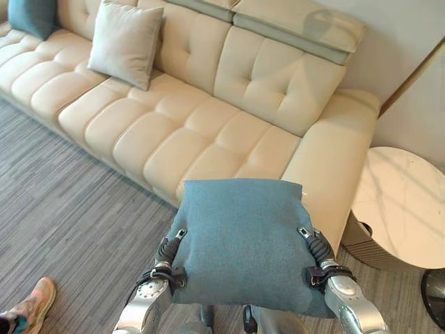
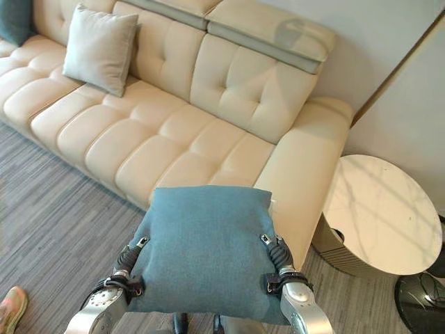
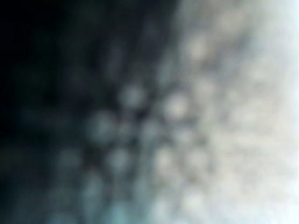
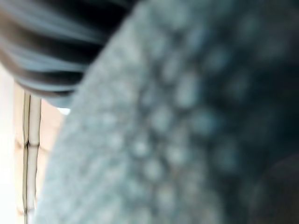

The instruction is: Pick up all the scattered cushions and arrange them neatly on the sofa.

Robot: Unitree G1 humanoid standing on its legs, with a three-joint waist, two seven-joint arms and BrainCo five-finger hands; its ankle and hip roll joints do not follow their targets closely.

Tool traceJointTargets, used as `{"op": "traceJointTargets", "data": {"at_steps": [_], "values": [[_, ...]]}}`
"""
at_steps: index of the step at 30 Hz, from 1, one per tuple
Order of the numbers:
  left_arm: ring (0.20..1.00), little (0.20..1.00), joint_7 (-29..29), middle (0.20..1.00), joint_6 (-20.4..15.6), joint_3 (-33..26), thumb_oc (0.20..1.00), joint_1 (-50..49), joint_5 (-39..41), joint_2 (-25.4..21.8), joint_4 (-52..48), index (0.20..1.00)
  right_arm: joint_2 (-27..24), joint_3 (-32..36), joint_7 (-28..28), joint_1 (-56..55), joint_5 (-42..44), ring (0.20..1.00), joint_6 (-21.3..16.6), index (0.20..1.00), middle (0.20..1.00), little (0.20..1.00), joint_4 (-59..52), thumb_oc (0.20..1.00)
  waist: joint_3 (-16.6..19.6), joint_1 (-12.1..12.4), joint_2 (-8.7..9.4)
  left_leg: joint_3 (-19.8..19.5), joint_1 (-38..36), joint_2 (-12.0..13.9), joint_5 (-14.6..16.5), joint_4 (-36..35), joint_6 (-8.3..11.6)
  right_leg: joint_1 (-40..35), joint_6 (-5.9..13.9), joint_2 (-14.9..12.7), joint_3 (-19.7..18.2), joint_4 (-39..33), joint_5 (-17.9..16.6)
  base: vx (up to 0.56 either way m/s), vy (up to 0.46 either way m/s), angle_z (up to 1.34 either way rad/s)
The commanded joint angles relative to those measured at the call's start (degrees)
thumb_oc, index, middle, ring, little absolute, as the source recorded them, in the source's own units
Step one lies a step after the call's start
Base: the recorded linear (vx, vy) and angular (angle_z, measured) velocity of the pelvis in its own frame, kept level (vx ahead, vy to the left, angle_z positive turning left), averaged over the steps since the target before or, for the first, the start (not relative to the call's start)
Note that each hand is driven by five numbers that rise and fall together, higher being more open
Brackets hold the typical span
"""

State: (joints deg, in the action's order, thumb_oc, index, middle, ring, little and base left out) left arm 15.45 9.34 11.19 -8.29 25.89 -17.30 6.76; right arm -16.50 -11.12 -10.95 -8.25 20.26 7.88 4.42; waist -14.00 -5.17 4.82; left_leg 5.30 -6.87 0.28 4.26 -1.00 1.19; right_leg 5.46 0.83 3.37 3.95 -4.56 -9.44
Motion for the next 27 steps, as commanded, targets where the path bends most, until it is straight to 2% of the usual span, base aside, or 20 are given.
{"op": "traceJointTargets", "data": {"at_steps": [1, 2, 3, 6, 8, 9, 10, 11, 12, 13, 16, 20, 23, 24, 25, 26, 27], "values": [[0.2, 0.2, -1.25, 0.2, -5.13, 0.2, 0.2, 1.94, 0.72, 2.94, -5.77, 0.2, -0.6, 1.66, 1.97, 0.35, 2.78, 0.2, -5.23, 0.2, 0.2, 0.2, -5.24, 0.2, 2.82, -0.63, -2.39, 3.65, 5.97, -1.55, -0.42, 24.27, 1.65, -3.7, 1.86, -0.55, 2.12, 2.51, 10.1, 0.18, -0.124, 0.31], [0.2, 0.2, -1.14, 0.2, -5.4, 0.4, 0.2, 2.27, 0.91, 2.86, -6.12, 0.2, -1.03, 1.61, 2.03, 0.19, 3.18, 0.2, -5.44, 0.2, 0.2, 0.2, -5.53, 0.2, 2.1, -0.19, -2.35, 2.77, 8.22, -1.8, -2.64, 29.52, 2.42, -4.58, 0.88, -0.48, 1.7, 2.85, 10.92, 0.16, -0.128, 0.09], [0.2, 0.2, -0.7, 0.2, -5.34, 0.28, 0.2, 2.26, 1.4, 3.1, -6.16, 0.2, -1.59, 1.75, 1.94, -0.05, 3.05, 0.2, -5.2, 0.2, 0.2, 0.2, -5.77, 0.2, 1.34, 0.16, -2.13, 1.59, 11.59, -1.53, -2.82, 33.57, 2.04, -5.78, -0.19, -0.66, 1.18, 2.85, 11.86, 0.22, -0.158, 0.02], [0.2, 0.2, -0.15, 0.2, -5.24, 0.15, 0.2, 2.56, 1.69, 3.44, -6.03, 0.2, -1.33, 1.85, 1.3, 0.25, 3.3, 0.2, -5.26, 0.2, 0.2, 0.2, -5.9, 0.2, 1.28, 0.17, -1.53, 1.38, 14.72, -1.22, -0.48, 30.62, 0.43, -6.85, -0.11, -1.74, 0.45, 2.56, 12.28, 0.13, -0.056, -0.16], [0.2, 0.2, 0.01, 0.2, -5.02, -0.12, 0.2, 2.34, 1.46, 3.29, -6.27, 0.2, -1.15, 1.65, 1.07, 0.47, 3.33, 0.2, -5.48, 0.2, 0.2, 0.2, -6.03, 0.2, 1.3, 0.48, -0.7, -0.23, 15.04, -1.48, 1.94, 21.62, -1.25, -7.71, 0.34, -2.52, -0.58, 2.75, 13.17, 0.3, -0.003, -0.13], [0.2, 0.2, 0.49, 0.2, -4.97, -0.02, 0.2, 2.3, 1.13, 3.48, -6.58, 0.2, -1.14, 0.8, 0.87, 1.11, 2.38, 0.2, -5.44, 0.2, 0.2, 0.2, -5.62, 0.2, 1.6, 0.75, -0.86, -4.14, 14.14, -0.34, -4.09, 7.58, -0.7, -8.14, 0.27, -2.28, -1.18, 3.88, 14.41, 0.3, 0.022, -0.15], [0.2, 0.2, 0.49, 0.2, -4.97, -0.03, 0.2, 2.31, 1.13, 3.48, -6.58, 0.2, -1.13, 0.79, 0.87, 1.12, 2.38, 0.2, -5.44, 0.2, 0.2, 0.2, -5.62, 0.2, 1.66, 0.67, -0.82, -4.2, 14.06, -0.41, -4.4, 7.16, -0.69, -8.05, 0.27, -2.33, -1.12, 3.91, 14.4, 0.35, 0.074, -0.17], [0.2, 0.2, 0.67, 0.2, -5.01, 0.01, 0.2, 1.99, 0.72, 3.55, -6.8, 0.2, -1.51, 0.33, 0.88, 1.47, 1.73, 0.2, -5.48, 0.2, 0.2, 0.2, -5.73, 0.2, 1.88, 0.55, -1.36, -6.82, 14.71, 1.28, -8.57, -0.69, 0.4, -8.36, -0.22, -1.96, -1.62, 5.19, 15.87, 0.16, 0.047, -0.15], [0.2, 0.2, 0.66, 0.2, -5.02, 0.0, 0.2, 1.98, 0.72, 3.56, -6.8, 0.2, -1.52, 0.32, 0.88, 1.47, 1.73, 0.2, -5.48, 0.2, 0.2, 0.2, -5.73, 0.2, 1.89, 0.52, -1.35, -6.84, 14.49, 1.28, -8.85, -1.17, 0.41, -8.33, -0.24, -1.96, -1.59, 5.27, 15.94, 0.26, 0.101, -0.11], [0.2, 0.2, 0.96, 0.2, -5.13, 0.11, 0.2, 2.23, 0.27, 3.67, -6.82, 0.2, -1.54, -0.11, 0.61, 1.95, 1.33, 0.2, -5.64, 0.2, 0.2, 0.2, -5.48, 0.2, 1.93, 0.38, -1.57, -8.26, 16.07, 1.9, -9.44, -4.0, 1.28, -8.75, -0.17, -2.09, -1.96, 5.77, 16.68, 0.19, 0.103, -0.18], [0.2, 0.2, 1.6, 0.2, -5.26, 0.3, 0.2, 2.86, 0.12, 3.79, -6.05, 0.2, -1.53, 0.09, 0.27, 2.38, 1.48, 0.2, -5.41, 0.2, 0.2, 0.2, -5.47, 0.2, 2.36, -0.28, -2.22, -6.26, 17.38, 3.3, -10.22, -4.0, 2.85, -11.3, 0.12, -2.66, -3.19, 6.07, 17.7, 0.36, 0.208, -0.24], [0.2, 0.2, 1.47, 0.2, -5.42, 1.03, 0.2, 2.84, 0.5, 3.55, -5.95, 0.2, -1.0, 0.11, 1.38, 1.41, 0.53, 0.2, -4.69, 0.2, 0.2, 0.2, -5.84, 0.2, 4.42, -0.6, -3.79, -6.87, 15.54, 2.81, -12.07, -4.0, 3.31, -13.81, 0.77, -3.78, -4.61, 6.25, 18.94, 0.4, 0.3, -0.6], [0.2, 0.2, 0.84, 0.2, -4.79, 2.12, 0.2, 3.49, -0.5, 3.07, -5.24, 0.2, 0.02, 0.53, 1.34, 0.49, -0.12, 0.2, -4.43, 0.2, 0.2, 0.2, -5.79, 0.2, 5.04, -1.17, -3.98, -4.84, 12.23, 0.77, -10.45, -4.0, 0.94, -11.7, 3.19, -6.3, -6.2, 13.72, 18.32, 0.4, 0.419, -0.27], [0.2, 0.2, 0.66, 0.2, -4.67, 1.88, 0.2, 3.48, -1.06, 2.08, -5.16, 0.2, 0.63, 0.28, 1.68, 0.54, -0.91, 0.2, -4.1, 0.2, 0.2, 0.2, -5.38, 0.2, 4.37, -1.45, -4.07, -2.52, 10.25, 0.25, -8.73, -4.0, -0.92, -7.32, 4.27, -7.49, -6.57, 21.59, 15.44, 0.25, 0.332, -0.35], [0.2, 0.2, 0.65, 0.2, -4.68, 1.87, 0.2, 3.49, -1.06, 2.07, -5.15, 0.2, 0.64, 0.28, 1.68, 0.54, -0.92, 0.2, -4.09, 0.2, 0.2, 0.2, -5.4, 0.2, 4.42, -1.24, -4.01, -2.29, 10.28, 0.23, -8.7, -4.0, -0.94, -7.02, 4.3, -7.52, -6.82, 21.97, 15.6, 0.2, 0.33, -0.67], [0.2, 0.2, 0.43, 0.2, -4.57, 1.78, 0.2, 3.53, -1.25, 1.49, -5.15, 0.2, 1.01, 0.21, 1.82, 0.75, -0.99, 0.2, -4.13, 0.2, 0.2, 0.2, -5.55, 0.2, 3.99, -1.18, -4.01, -0.7, 9.38, 0.07, -7.79, -4.0, -1.83, -4.86, 4.51, -8.35, -6.24, 25.47, 14.42, 0.11, 0.211, -0.82], [0.2, 0.2, 0.43, 0.2, -4.45, 1.44, 0.2, 3.59, -1.51, 1.09, -5.12, 0.2, 1.4, -0.08, 1.75, 0.99, -1.37, 0.2, -4.11, 0.2, 0.2, 0.2, -5.48, 0.2, 3.7, -1.07, -4.21, 1.06, 8.53, -0.07, -6.69, -4.0, -2.5, -3.18, 4.37, -9.65, -4.25, 28.07, 13.74, 0.2, 0.353, -0.76]]}}
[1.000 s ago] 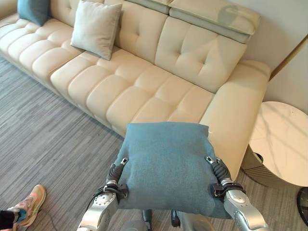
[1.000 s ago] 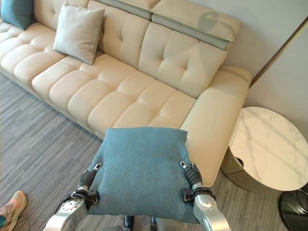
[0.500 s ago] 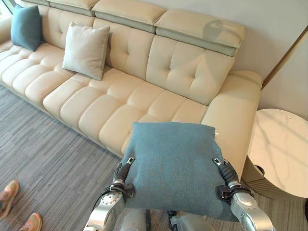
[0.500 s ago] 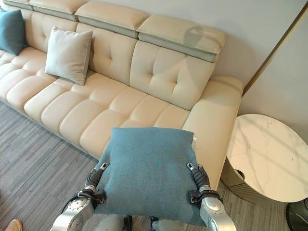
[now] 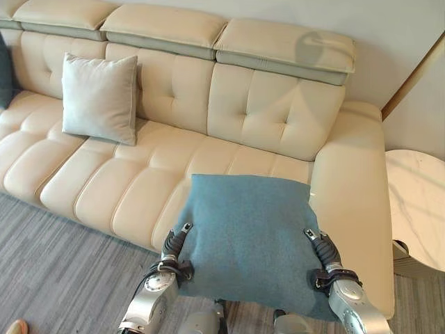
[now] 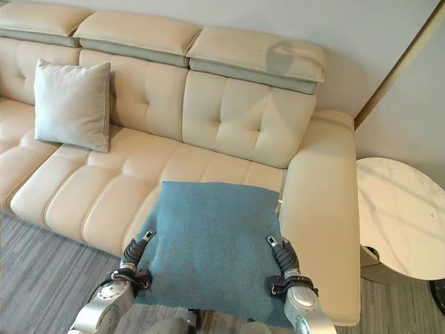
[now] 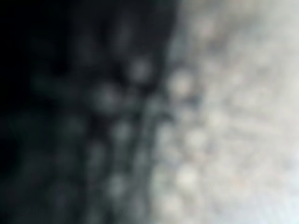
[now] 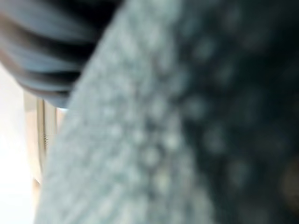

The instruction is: Pick up all the scattered cushions and arrange them neatly on the sofa.

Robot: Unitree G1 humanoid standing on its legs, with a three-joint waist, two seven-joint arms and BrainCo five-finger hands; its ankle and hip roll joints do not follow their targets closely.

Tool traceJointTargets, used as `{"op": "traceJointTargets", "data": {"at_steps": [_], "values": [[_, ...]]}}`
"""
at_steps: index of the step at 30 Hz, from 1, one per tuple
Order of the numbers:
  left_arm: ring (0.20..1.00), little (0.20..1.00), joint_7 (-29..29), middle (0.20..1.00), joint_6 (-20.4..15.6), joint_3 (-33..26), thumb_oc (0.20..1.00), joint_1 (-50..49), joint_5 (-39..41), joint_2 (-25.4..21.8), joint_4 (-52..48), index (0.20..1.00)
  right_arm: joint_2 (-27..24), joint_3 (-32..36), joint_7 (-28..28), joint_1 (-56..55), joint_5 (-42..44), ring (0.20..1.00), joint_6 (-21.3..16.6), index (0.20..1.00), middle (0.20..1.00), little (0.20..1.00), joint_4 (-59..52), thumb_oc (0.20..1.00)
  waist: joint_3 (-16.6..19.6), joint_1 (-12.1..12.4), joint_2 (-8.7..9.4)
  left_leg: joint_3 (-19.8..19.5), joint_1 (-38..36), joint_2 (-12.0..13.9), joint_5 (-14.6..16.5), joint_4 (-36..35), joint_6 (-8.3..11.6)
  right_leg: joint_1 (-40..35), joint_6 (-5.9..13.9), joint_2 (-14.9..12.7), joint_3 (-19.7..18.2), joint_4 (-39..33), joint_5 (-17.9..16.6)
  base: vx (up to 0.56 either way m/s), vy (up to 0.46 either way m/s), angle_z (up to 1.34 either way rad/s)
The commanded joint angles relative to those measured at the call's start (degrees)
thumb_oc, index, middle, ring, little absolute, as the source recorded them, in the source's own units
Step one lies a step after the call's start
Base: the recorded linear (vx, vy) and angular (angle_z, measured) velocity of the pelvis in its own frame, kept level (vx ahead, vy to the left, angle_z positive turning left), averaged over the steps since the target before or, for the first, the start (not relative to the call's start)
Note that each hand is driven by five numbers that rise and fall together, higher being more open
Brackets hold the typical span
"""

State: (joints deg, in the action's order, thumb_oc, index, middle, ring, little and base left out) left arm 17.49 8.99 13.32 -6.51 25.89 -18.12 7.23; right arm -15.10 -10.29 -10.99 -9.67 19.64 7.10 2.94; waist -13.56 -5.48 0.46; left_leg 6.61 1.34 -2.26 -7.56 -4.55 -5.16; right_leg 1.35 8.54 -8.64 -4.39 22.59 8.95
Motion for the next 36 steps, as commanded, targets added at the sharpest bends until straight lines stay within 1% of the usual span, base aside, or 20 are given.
{"op": "traceJointTargets", "data": {"at_steps": [1, 2, 5, 9, 10, 12, 14, 16, 17, 18, 19, 20, 21, 22, 25, 28, 32, 34, 35, 36], "values": [[0.2, 0.2, -1.76, 0.2, -4.0, -1.13, 0.2, 2.11, -1.83, 1.69, -5.59, 0.2, 0.71, -1.34, 1.48, 3.23, -0.95, 0.2, -3.14, 0.2, 0.2, 0.2, -3.5, 0.2, 3.02, -0.78, -0.1, 2.31, -0.94, 2.74, 6.47, -0.45, 3.75, 2.91, -3.21, 1.48, 7.17, 1.13, -4.44, 0.14, 0.247, -0.69], [0.2, 0.2, -1.77, 0.2, -4.02, -1.13, 0.2, 2.13, -1.83, 1.69, -5.56, 0.2, 0.72, -1.34, 1.48, 3.23, -0.95, 0.2, -3.13, 0.2, 0.2, 0.2, -3.5, 0.2, 2.99, -0.67, -0.1, 2.42, -0.99, 2.77, 6.52, -0.45, 3.76, 2.91, -3.21, 1.52, 7.06, 1.12, -4.46, 0.13, 0.203, -0.86], [0.2, 0.2, -2.16, 0.2, -4.34, -2.3, 0.2, 2.93, -2.31, 1.59, -5.38, 0.2, 0.84, -1.73, 1.32, 5.18, -0.68, 0.2, -3.44, 0.2, 0.2, 0.2, -2.97, 0.2, 2.78, 0.03, -0.42, 7.26, -3.07, 3.29, 8.81, -0.45, 4.78, 4.35, -2.56, 2.7, 15.18, -7.47, -2.66, 0.12, 0.108, -1.04], [0.2, 0.2, -2.06, 0.2, -4.39, -3.6, 0.2, 4.07, -4.11, 2.21, -4.64, 0.2, 0.65, -2.19, 1.06, 6.37, -0.86, 0.2, -4.03, 0.2, 0.2, 0.2, -2.69, 0.2, 3.42, 0.56, -0.13, 12.61, -5.42, 3.68, 10.03, -0.45, 5.84, 3.16, -2.68, 4.16, 25.43, -18.77, -5.86, 0.12, 0.005, -0.92], [0.2, 0.2, -2.06, 0.2, -4.39, -3.7, 0.2, 4.02, -4.53, 2.39, -4.61, 0.2, 0.61, -2.3, 1.06, 6.39, -0.87, 0.2, -3.97, 0.2, 0.2, 0.2, -2.55, 0.2, 3.73, 0.41, -0.03, 13.45, -5.99, 3.64, 10.31, -0.45, 5.89, 3.14, -2.66, 4.54, 26.02, -20.11, -6.37, 0.15, -0.072, -0.9], [0.2, 0.2, -2.24, 0.2, -4.46, -3.31, 0.2, 3.93, -5.09, 3.22, -4.21, 0.2, 0.34, -2.42, 1.25, 6.0, -0.34, 0.2, -4.06, 0.2, 0.2, 0.2, -2.46, 0.2, 4.48, -0.06, 0.2, 13.67, -7.07, 3.32, 10.84, -0.45, 5.73, 0.74, -2.97, 6.05, 22.86, -23.71, -6.44, 0.19, -0.11, -0.54], [0.2, 0.2, -1.7, 0.2, -4.74, -3.44, 0.2, 3.2, -4.61, 3.77, -4.58, 0.2, 0.11, -2.69, 0.89, 6.07, 0.48, 0.2, -4.26, 0.2, 0.2, 0.2, -2.09, 0.2, 4.83, 0.33, -0.02, 13.7, -7.83, 3.17, 10.93, 0.6, 5.99, -1.13, -3.5, 6.35, 22.38, -24.84, -6.08, 0.17, -0.119, -0.12], [0.2, 0.2, -1.4, 0.2, -4.93, -3.45, 0.2, 3.04, -4.12, 4.22, -4.8, 0.2, -0.49, -2.84, 0.86, 6.42, 1.29, 0.2, -4.47, 0.2, 0.2, 0.2, -1.94, 0.2, 3.94, 0.72, 0.31, 12.73, -5.22, 3.7, 12.98, 9.05, 6.7, -2.38, -4.38, 6.22, 21.58, -24.92, -5.24, 0.09, -0.163, -0.25], [0.2, 0.2, -0.89, 0.2, -5.31, -2.74, 0.2, 3.59, -3.78, 4.4, -4.79, 0.2, -1.24, -3.62, 0.76, 6.98, 1.81, 0.2, -4.67, 0.2, 0.2, 0.2, -1.95, 0.2, 2.5, 1.94, 0.57, 8.19, -1.88, 3.51, 13.54, 15.43, 7.38, -2.77, -5.51, 6.15, 20.79, -24.46, -4.67, 0.03, -0.14, -0.18], [0.2, 0.2, -0.88, 0.2, -5.32, -2.73, 0.2, 3.64, -3.77, 4.41, -4.76, 0.2, -1.25, -3.61, 0.76, 7.02, 1.82, 0.2, -4.69, 0.2, 0.2, 0.2, -1.92, 0.2, 2.51, 1.86, 0.55, 8.08, -1.72, 3.56, 13.63, 15.66, 7.41, -2.73, -5.53, 6.16, 20.88, -24.43, -4.63, 0.06, -0.104, -0.09], [0.2, 0.2, -0.23, 0.2, -5.21, -2.68, 0.2, 3.93, -3.79, 4.71, -4.81, 0.2, -1.46, -4.07, 0.64, 7.46, 1.4, 0.2, -4.49, 0.2, 0.2, 0.2, -1.1, 0.2, 2.6, 2.45, 0.61, 3.75, -0.79, 2.71, 14.18, 13.33, 7.42, -3.02, -5.83, 6.24, 20.21, -25.22, -4.32, 0.09, -0.017, -0.16], [0.2, 0.2, -0.12, 0.2, -5.0, -2.62, 0.2, 3.64, -3.9, 4.72, -4.98, 0.2, -1.52, -4.26, 0.57, 7.51, 1.38, 0.2, -4.34, 0.2, 0.2, 0.2, -0.93, 0.2, 3.01, 2.46, 0.55, 2.94, -0.98, 3.02, 13.43, 10.38, 7.41, -3.2, -5.56, 6.29, 19.98, -25.76, -4.47, 0.08, -0.014, -0.26], [0.2, 0.2, -0.12, 0.2, -4.99, -2.62, 0.2, 3.64, -3.91, 4.71, -5.0, 0.2, -1.51, -4.26, 0.57, 7.52, 1.38, 0.2, -4.34, 0.2, 0.2, 0.2, -0.93, 0.2, 3.05, 2.43, 0.61, 2.95, -0.95, 2.92, 13.16, 10.17, 7.36, -3.13, -5.58, 6.22, 20.03, -25.85, -4.61, 0.04, 0.02, -0.21], [0.2, 0.2, -0.03, 0.2, -4.75, -2.48, 0.2, 3.44, -4.4, 4.65, -5.13, 0.2, -1.5, -4.48, 0.52, 7.54, 1.24, 0.2, -4.27, 0.2, 0.2, 0.2, -0.9, 0.2, 3.42, 2.54, 0.69, 2.24, -0.27, 3.49, 10.52, 7.04, 7.45, -2.8, -5.61, 6.01, 19.99, -26.25, -5.24, 0.03, 0.036, -0.1], [0.2, 0.2, 0.7, 0.2, -5.0, -1.19, 0.2, 4.41, -7.38, 4.47, -4.46, 0.2, -1.69, -5.23, -0.5, 8.98, -0.32, 0.2, -4.81, 0.2, 0.2, 0.2, -1.42, 0.2, 2.99, 2.64, -0.42, 0.35, 0.16, 4.07, 6.48, 1.46, 7.51, -2.91, -5.78, 5.95, 20.0, -25.79, -4.27, 0.1, 0.099, -0.1], [0.2, 0.2, 1.75, 0.2, -5.65, 0.03, 0.2, 6.7, -8.28, 4.63, -3.9, 0.2, -1.65, -6.06, -1.89, 11.44, -0.8, 0.2, -5.56, 0.2, 0.2, 0.2, -1.22, 0.2, 2.25, 2.45, -1.02, 0.44, 0.55, 3.63, 5.71, -0.24, 7.34, -2.03, -5.95, 5.73, 20.11, -25.38, -4.15, 0.01, 0.136, 0.14], [0.2, 0.2, 7.8, 0.2, -8.51, 2.94, 0.2, 16.94, -10.17, 4.39, -3.13, 0.2, -0.22, -9.97, -7.3, 24.55, -0.86, 0.2, -8.14, 0.2, 0.2, 0.2, -0.19, 0.2, -2.53, 3.32, -1.48, 0.08, 6.93, 2.79, 6.49, 2.9, 6.34, 6.67, -6.51, 4.33, 18.87, -20.21, -4.34, -0.19, 0.129, 0.13], [0.2, 0.2, 15.39, 0.2, -10.76, 4.6, 0.2, 31.08, -12.01, 2.93, 0.6, 0.2, -0.55, -11.89, -13.78, 40.12, -1.94, 0.2, -9.66, 0.2, 0.2, 0.2, 3.63, 0.2, -5.44, 4.21, -0.95, 0.5, 15.52, 2.67, 7.15, 8.98, 5.85, 16.26, -6.83, 3.21, 17.59, -14.2, -4.92, -0.29, 0.112, 0.06], [0.2, 0.2, 15.4, 0.2, -10.81, 4.59, 0.2, 31.31, -11.99, 2.91, 0.73, 0.2, -0.55, -11.85, -13.78, 40.34, -1.92, 0.2, -9.7, 0.2, 0.2, 0.2, 3.75, 0.2, -5.3, 4.22, -0.93, 0.52, 15.98, 2.65, 7.09, 9.12, 5.82, 16.71, -6.85, 3.18, 17.57, -14.08, -4.98, -0.19, 0.071, 0.04], [0.2, 0.2, 17.97, 0.2, -11.27, 5.02, 0.2, 36.9, -13.52, 1.89, 2.96, 0.2, -0.81, -12.13, -16.24, 46.08, -2.48, 0.2, -10.27, 0.2, 0.2, 0.2, 5.78, 0.2, -5.53, 4.48, -0.7, 0.54, 18.63, 2.61, 7.21, 10.53, 5.77, 19.24, -6.87, 2.93, 17.29, -12.77, -4.99, -0.06, 0.038, 0.04]]}}
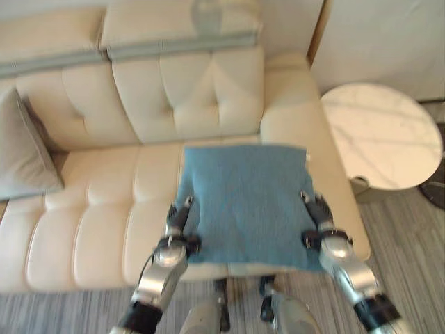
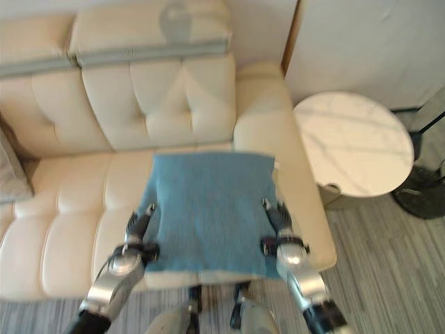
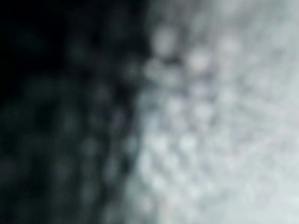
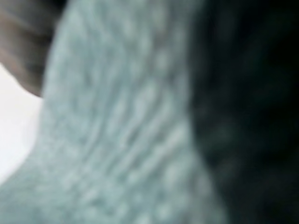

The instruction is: Pick up all the scattered cushions and arrange them neatly on the sofa.

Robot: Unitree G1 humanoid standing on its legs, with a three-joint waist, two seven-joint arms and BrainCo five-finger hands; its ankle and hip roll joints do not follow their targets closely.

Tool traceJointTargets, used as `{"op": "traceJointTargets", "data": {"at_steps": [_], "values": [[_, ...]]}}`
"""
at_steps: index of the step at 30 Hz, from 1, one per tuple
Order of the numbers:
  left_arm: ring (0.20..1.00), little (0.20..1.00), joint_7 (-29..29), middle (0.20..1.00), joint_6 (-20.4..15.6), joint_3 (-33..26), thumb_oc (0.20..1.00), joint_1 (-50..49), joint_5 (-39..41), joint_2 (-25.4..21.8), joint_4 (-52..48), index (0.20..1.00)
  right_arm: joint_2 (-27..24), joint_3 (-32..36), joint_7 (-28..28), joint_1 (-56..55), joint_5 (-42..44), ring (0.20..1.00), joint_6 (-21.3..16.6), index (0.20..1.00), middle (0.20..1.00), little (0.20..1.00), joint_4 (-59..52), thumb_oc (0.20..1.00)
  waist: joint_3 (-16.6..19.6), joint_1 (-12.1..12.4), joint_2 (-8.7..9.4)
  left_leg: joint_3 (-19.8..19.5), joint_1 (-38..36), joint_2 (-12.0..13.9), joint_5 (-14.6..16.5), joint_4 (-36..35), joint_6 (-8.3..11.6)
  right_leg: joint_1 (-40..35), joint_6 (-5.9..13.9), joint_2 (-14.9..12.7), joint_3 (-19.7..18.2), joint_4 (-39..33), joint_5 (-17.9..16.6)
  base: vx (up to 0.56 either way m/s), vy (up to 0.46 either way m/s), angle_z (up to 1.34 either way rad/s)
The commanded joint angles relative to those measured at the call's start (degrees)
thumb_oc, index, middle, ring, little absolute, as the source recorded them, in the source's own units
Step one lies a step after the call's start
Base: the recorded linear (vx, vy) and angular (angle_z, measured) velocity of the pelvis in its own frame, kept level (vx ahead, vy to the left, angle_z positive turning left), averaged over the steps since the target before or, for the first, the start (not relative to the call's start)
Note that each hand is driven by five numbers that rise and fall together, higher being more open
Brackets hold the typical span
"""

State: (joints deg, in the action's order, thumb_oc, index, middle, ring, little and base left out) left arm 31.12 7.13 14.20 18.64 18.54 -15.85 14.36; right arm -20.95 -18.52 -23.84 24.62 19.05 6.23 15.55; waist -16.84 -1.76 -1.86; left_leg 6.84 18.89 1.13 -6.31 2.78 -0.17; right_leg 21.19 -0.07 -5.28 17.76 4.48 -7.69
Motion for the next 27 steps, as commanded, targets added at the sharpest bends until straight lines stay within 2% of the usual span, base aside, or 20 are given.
{"op": "traceJointTargets", "data": {"at_steps": [1, 3, 5, 6, 8, 9, 10, 11, 15, 16, 17, 18, 19, 23, 27], "values": [[0.2, 0.2, 7.03, 0.2, -9.31, 4.87, 0.2, 17.61, -7.89, -1.26, -2.17, 0.2, 4.87, -3.94, -5.63, 17.25, -2.26, 0.2, -9.61, 0.2, 0.2, 0.2, -4.29, 0.2, -2.49, 0.94, 1.71, 0.33, 3.05, -0.74, 5.95, 4.07, 0.92, 1.3, 1.76, -0.65, -5.17, 6.33, 11.79, -0.08, 0.059, 0.01], [0.2, 0.2, 11.35, 0.2, -9.21, 7.18, 0.2, 30.91, -10.36, -3.92, 4.27, 0.2, 2.89, -4.21, -9.49, 30.37, -3.22, 0.2, -10.38, 0.2, 0.2, 0.2, 2.58, 0.2, -3.26, 0.96, 1.91, -0.06, 8.36, -0.77, 5.67, 6.34, 1.11, 6.43, 1.92, -1.13, -5.63, 8.42, 11.68, -0.06, 0.054, 0.12], [0.2, 0.2, 14.44, 0.2, -8.82, 10.56, 0.2, 46.6, -12.99, -8.68, 10.76, 0.2, -0.21, -4.96, -13.9, 44.49, -4.12, 0.2, -11.02, 0.2, 0.2, 0.2, 8.56, 0.2, -4.32, 0.77, 1.89, -0.47, 14.92, -0.59, 6.0, 9.78, 1.45, 12.54, 2.4, -1.65, -6.13, 11.32, 11.8, -0.03, 0.06, 0.15], [0.2, 0.2, 14.45, 0.2, -8.96, 10.68, 0.2, 47.27, -12.88, -8.74, 11.15, 0.2, -0.3, -4.9, -13.87, 45.08, -4.04, 0.2, -11.13, 0.2, 0.2, 0.2, 8.88, 0.2, -4.2, 0.75, 1.91, -0.51, 15.81, -0.63, 5.86, 10.1, 1.37, 13.37, 2.35, -1.74, -6.09, 11.59, 11.71, -0.02, 0.042, 0.12], [0.2, 0.2, 16.45, 0.2, -8.6, 13.66, 0.2, 57.09, -14.23, -11.51, 14.58, 0.2, -1.35, -6.51, -17.47, 53.32, -5.11, 0.2, -12.24, 0.2, 0.2, 0.2, 11.58, 0.2, -5.34, 0.56, 1.6, -0.66, 21.18, -0.65, 6.05, 12.82, 1.47, 18.65, 2.73, -2.3, -6.27, 14.43, 11.8, -0.01, 0.042, 0.13], [0.2, 0.2, 16.61, 0.2, -8.2, 15.42, 0.2, 62.39, -13.84, -12.86, 19.09, 0.2, -2.08, -9.63, -18.26, 58.05, -4.74, 0.2, -12.33, 0.2, 0.2, 0.2, 15.26, 0.2, -5.5, 0.42, 1.76, -0.98, 24.59, -0.62, 6.37, 14.35, 1.65, 21.93, 2.99, -2.45, -6.62, 15.84, 11.92, -0.01, 0.047, 0.16], [0.2, 0.2, 16.6, 0.2, -8.37, 15.52, 0.2, 62.93, -13.72, -12.91, 19.46, 0.2, -2.11, -9.68, -18.24, 58.57, -4.64, 0.2, -12.49, 0.2, 0.2, 0.2, 15.61, 0.2, -5.36, 0.36, 1.76, -0.99, 25.35, -0.66, 6.18, 14.56, 1.56, 22.65, 2.92, -2.52, -6.59, 16.03, 11.78, 0.03, 0.042, 0.15], [0.2, 0.2, 18.4, 0.2, -7.6, 18.22, 0.2, 68.5, -14.17, -13.96, 24.64, 0.2, -2.84, -13.69, -19.77, 64.03, -4.9, 0.2, -13.15, 0.2, 0.2, 0.2, 20.27, 0.2, -5.52, 0.64, 1.82, -1.14, 29.22, -0.5, 6.51, 16.25, 1.44, 26.6, 3.23, -2.94, -6.89, 17.77, 11.84, 0.01, 0.019, 0.1], [0.2, 0.2, 20.82, 0.2, -5.85, 22.1, 0.2, 75.62, -18.04, -15.55, 31.27, 0.2, -5.73, -17.71, -23.36, 70.81, -10.25, 0.2, -13.76, 0.2, 0.2, 0.2, 25.64, 0.2, -5.58, 1.11, 1.62, -1.03, 35.7, -0.48, 6.29, 17.83, 1.31, 33.14, 3.8, -3.79, -6.99, 19.94, 11.59, 0.03, 0.013, 0.07], [0.514, 0.514, 21.17, 0.514, -5.49, 23.23, 0.514, 77.54, -18.77, -15.93, 33.45, 0.514, -6.84, -19.16, -23.91, 72.62, -11.23, 0.2, -13.54, 0.2, 0.2, 0.2, 27.32, 0.2, -5.6, 1.23, 1.54, -1.2, 37.43, -0.52, 6.19, 18.16, 1.25, 34.97, 3.95, -4.0, -7.07, 20.57, 11.56, 0.03, 0.008, 0.08], [0.624, 0.624, 21.17, 0.624, -5.53, 23.26, 0.624, 77.63, -18.75, -15.92, 33.52, 0.624, -6.85, -19.18, -23.9, 72.7, -11.21, 0.2, -13.57, 0.2, 0.2, 0.2, 27.38, 0.2, -5.44, 1.22, 1.53, -1.21, 37.73, -0.54, 6.16, 18.23, 1.24, 35.27, 3.94, -4.03, -7.06, 20.66, 11.56, 0.06, -0.008, 0.1], [1.0, 1.0, 20.97, 1.0, -3.96, 27.11, 1.0, 82.18, -20.1, -16.72, 38.91, 1.0, -8.1, -23.1, -25.19, 76.68, -14.21, 1.0, -12.5, 1.0, 1.0, 1.0, 30.41, 1.0, -5.7, 1.61, 1.61, -1.29, 40.31, -0.68, 6.25, 18.66, 1.31, 38.08, 4.52, -4.16, -7.09, 21.52, 11.4, 0.08, 0.011, 0.11], [1.0, 1.0, 20.49, 1.0, -3.69, 28.64, 1.0, 84.2, -20.46, -17.34, 41.77, 1.0, -8.99, -24.65, -24.62, 78.99, -14.39, 1.0, -12.29, 1.0, 1.0, 1.0, 32.69, 1.0, -5.43, 1.99, 1.75, -1.48, 42.8, -1.09, 6.12, 19.16, 1.13, 40.53, 4.84, -4.14, -7.29, 21.95, 11.23, 0.07, 0.013, 0.11], [1.0, 1.0, 20.66, 1.0, -2.37, 28.65, 1.0, 83.75, -21.74, -17.83, 43.61, 1.0, -9.44, -26.65, -23.42, 79.11, -16.01, 1.0, -10.98, 1.0, 1.0, 1.0, 34.46, 1.0, -4.87, 2.25, 2.06, -1.61, 45.64, -1.63, 5.81, 19.95, 1.01, 43.52, 5.07, -4.3, -7.34, 23.13, 11.09, 0.05, -0.016, 0.03], [1.0, 1.0, 20.07, 1.0, -1.23, 26.83, 1.0, 80.51, -21.86, -16.43, 47.78, 1.0, -6.56, -26.84, -21.99, 75.83, -17.15, 1.0, -9.27, 1.0, 1.0, 1.0, 39.15, 1.0, -4.52, 2.67, 2.3, -1.26, 45.89, -1.95, 5.67, 20.08, 0.84, 44.21, 4.85, -4.28, -7.47, 23.41, 11.0, 0.02, 0.003, 0.05]]}}
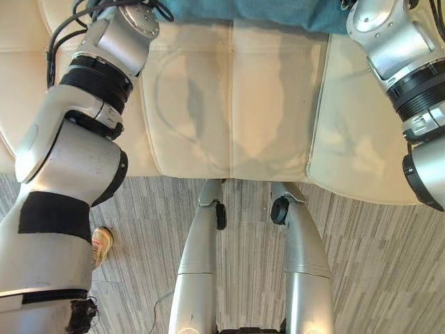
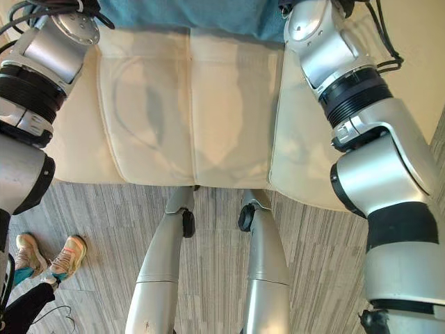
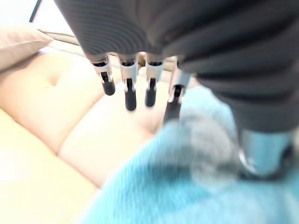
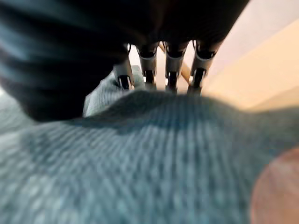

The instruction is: Pick up all the scattered cushions and arrange them neatly on the sofa.

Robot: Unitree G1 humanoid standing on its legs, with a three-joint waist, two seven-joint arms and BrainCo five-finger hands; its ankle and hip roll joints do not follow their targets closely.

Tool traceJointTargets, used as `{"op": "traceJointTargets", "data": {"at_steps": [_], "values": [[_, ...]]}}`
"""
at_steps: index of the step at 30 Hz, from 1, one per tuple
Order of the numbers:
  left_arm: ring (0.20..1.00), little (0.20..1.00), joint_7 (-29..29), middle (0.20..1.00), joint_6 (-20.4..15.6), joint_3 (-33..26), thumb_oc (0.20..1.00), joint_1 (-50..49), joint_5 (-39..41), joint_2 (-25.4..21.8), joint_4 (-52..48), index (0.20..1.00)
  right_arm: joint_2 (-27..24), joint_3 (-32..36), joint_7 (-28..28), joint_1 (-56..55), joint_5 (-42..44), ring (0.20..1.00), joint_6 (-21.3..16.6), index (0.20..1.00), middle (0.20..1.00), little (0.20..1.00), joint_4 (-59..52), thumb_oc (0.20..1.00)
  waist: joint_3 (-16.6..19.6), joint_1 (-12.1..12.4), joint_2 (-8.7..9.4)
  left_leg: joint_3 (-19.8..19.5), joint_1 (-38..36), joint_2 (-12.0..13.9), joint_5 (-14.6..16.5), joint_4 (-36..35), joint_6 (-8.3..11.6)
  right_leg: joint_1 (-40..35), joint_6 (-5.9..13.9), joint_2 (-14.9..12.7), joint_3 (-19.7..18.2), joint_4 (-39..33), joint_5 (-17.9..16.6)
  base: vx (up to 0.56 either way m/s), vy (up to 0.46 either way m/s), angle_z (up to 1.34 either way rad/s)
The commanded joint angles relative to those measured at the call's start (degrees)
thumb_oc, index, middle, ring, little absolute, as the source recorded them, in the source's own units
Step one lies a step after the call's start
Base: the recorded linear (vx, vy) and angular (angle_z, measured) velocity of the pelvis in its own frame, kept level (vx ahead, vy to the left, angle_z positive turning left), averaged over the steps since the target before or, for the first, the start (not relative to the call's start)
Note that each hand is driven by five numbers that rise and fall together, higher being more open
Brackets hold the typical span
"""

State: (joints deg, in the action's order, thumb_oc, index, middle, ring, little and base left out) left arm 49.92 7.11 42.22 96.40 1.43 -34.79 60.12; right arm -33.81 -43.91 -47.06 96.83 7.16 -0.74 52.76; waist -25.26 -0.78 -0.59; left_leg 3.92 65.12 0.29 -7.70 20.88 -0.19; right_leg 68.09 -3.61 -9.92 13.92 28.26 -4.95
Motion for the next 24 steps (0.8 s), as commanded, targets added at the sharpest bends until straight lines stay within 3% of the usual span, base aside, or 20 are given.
{"op": "traceJointTargets", "data": {"at_steps": [1, 4, 10, 12, 13, 16, 18, 19, 20, 22, 23, 24], "values": [[1.0, 1.0, 0.95, 1.0, -1.24, -1.63, 1.0, 2.19, -4.67, 2.67, 2.95, 1.0, 6.51, -1.7, 1.45, 3.11, -6.49, 1.0, -1.72, 1.0, 1.0, 1.0, 2.96, 1.0, 3.89, 1.76, 1.09, 1.63, -0.41, -1.19, 7.08, 2.06, 0.86, -2.77, 8.3, 0.4, -3.63, -0.37, 8.31, -0.01, -0.012, 0.08], [1.0, 1.0, 0.45, 1.0, -1.45, -3.16, 1.0, 0.61, -4.1, 3.11, 3.76, 1.0, 6.84, -0.85, 1.6, 1.46, -7.29, 1.0, -1.22, 1.0, 1.0, 1.0, 4.5, 1.0, 3.97, 1.75, 0.95, 1.33, -1.45, -1.39, 6.89, 1.28, 0.95, -3.67, 8.24, 0.51, -3.54, -0.86, 8.21, -0.02, -0.007, 0.06], [1.0, 1.0, -4.03, 1.0, -5.55, -10.18, 1.0, -9.31, 1.82, 1.07, -0.64, 1.0, 3.88, 4.13, 4.6, -6.84, -5.18, 1.0, 0.31, 1.0, 1.0, 1.0, 4.13, 1.0, 2.96, 2.41, 0.8, 1.1, -8.89, -1.6, 6.03, -2.94, 1.29, -10.81, 8.23, 0.82, -3.23, -5.02, 7.54, -0.04, 0.013, 0.01], [1.0, 1.0, -8.51, 1.0, -8.59, -19.41, 1.0, -20.72, 12.49, -0.3, -3.29, 1.0, 3.94, 11.22, 7.67, -16.07, -2.89, 1.0, 2.05, 1.0, 1.0, 1.0, 0.18, 1.0, 2.41, 1.95, 1.18, 1.44, -17.65, -1.91, 6.22, -6.34, 1.4, -19.72, 8.51, 1.63, -2.93, -9.55, 6.59, -0.04, 0.069, -0.08], [1.0, 1.0, -8.52, 1.0, -8.56, -19.48, 1.0, -20.94, 12.49, -0.32, -3.43, 1.0, 3.94, 11.25, 7.67, -16.26, -2.94, 1.0, 2.14, 1.0, 1.0, 1.0, 0.0, 1.0, 2.45, 1.9, 1.14, 1.42, -17.73, -1.93, 6.0, -6.51, 1.34, -19.86, 8.47, 1.63, -2.86, -9.8, 6.37, -0.01, 0.052, -0.12], [1.0, 1.0, -16.35, 1.0, -13.75, -28.06, 1.0, -32.26, 25.64, 0.28, -8.0, 1.0, 4.91, 18.63, 9.55, -26.25, -1.81, 1.0, 3.33, 1.0, 1.0, 1.0, -3.91, 1.0, 2.93, 1.46, 1.28, 1.52, -25.83, -2.1, 6.05, -9.99, 1.68, -28.33, 8.75, 2.31, -2.07, -13.86, 5.99, 0.03, 0.044, -0.1], [1.0, 1.0, -19.63, 1.0, -15.98, -31.55, 1.0, -40.96, 29.86, 1.13, -13.15, 1.0, 5.57, 22.54, 10.81, -33.81, -1.95, 1.0, 3.27, 1.0, 1.0, 1.0, -5.5, 1.0, 3.6, 1.28, 0.98, 1.63, -31.61, -2.12, 6.06, -12.4, 1.64, -34.38, 8.95, 2.66, -1.62, -16.76, 5.5, 0.06, 0.034, -0.09], [1.0, 1.0, -19.66, 1.0, -15.97, -31.59, 1.0, -41.29, 29.87, 1.13, -13.33, 1.0, 5.61, 22.58, 10.81, -34.12, -2.01, 1.0, 3.33, 1.0, 1.0, 1.0, -5.7, 1.0, 3.64, 1.24, 0.97, 1.62, -31.84, -2.14, 5.83, -12.65, 1.6, -34.66, 8.93, 2.68, -1.56, -17.09, 5.26, 0.11, 0.063, -0.08], [1.0, 1.0, -21.91, 1.0, -16.21, -35.13, 1.0, -51.84, 30.78, 2.7, -17.69, 1.0, 6.79, 26.3, 12.74, -42.85, -1.41, 1.0, 2.62, 1.0, 1.0, 1.0, -8.83, 1.0, 5.17, 1.31, 0.71, 1.92, -36.8, -2.06, 5.87, -14.8, 1.27, -39.75, 9.1, 3.02, -1.21, -19.17, 5.03, 0.11, 0.073, -0.05], [1.0, 1.0, -23.03, 1.0, -16.04, -36.21, 1.0, -55.94, 30.26, 3.39, -19.66, 1.0, 7.27, 27.47, 13.55, -46.78, -1.82, 1.0, 2.63, 1.0, 1.0, 1.0, -10.54, 1.0, 5.73, 1.26, 0.73, 2.07, -39.53, -2.02, 5.92, -16.12, 1.14, -42.44, 9.19, 3.19, -1.15, -20.56, 4.87, 0.11, 0.078, -0.13], [1.0, 1.0, -25.83, 1.0, -15.16, -37.67, 1.0, -66.94, 28.31, 6.86, -23.43, 1.0, 8.0, 27.99, 17.91, -56.26, -3.72, 1.0, 2.1, 1.0, 1.0, 1.0, -13.98, 1.0, 6.84, 1.38, 0.7, 2.34, -45.31, -1.98, 5.78, -18.99, 0.9, -47.94, 9.69, 3.58, -1.04, -22.51, 4.59, 0.12, 0.09, -0.24], [1.0, 1.0, -27.46, 1.0, -14.79, -37.82, 1.0, -70.93, 27.63, 7.75, -25.54, 1.0, 8.48, 28.75, 20.05, -60.31, -3.29, 1.0, 2.1, 1.0, 1.0, 1.0, -15.08, 1.0, 7.66, 1.28, 0.67, 2.52, -47.7, -1.97, 5.87, -20.09, 0.78, -50.26, 9.95, 3.63, -1.05, -23.3, 4.51, 0.16, 0.127, -0.3]]}}
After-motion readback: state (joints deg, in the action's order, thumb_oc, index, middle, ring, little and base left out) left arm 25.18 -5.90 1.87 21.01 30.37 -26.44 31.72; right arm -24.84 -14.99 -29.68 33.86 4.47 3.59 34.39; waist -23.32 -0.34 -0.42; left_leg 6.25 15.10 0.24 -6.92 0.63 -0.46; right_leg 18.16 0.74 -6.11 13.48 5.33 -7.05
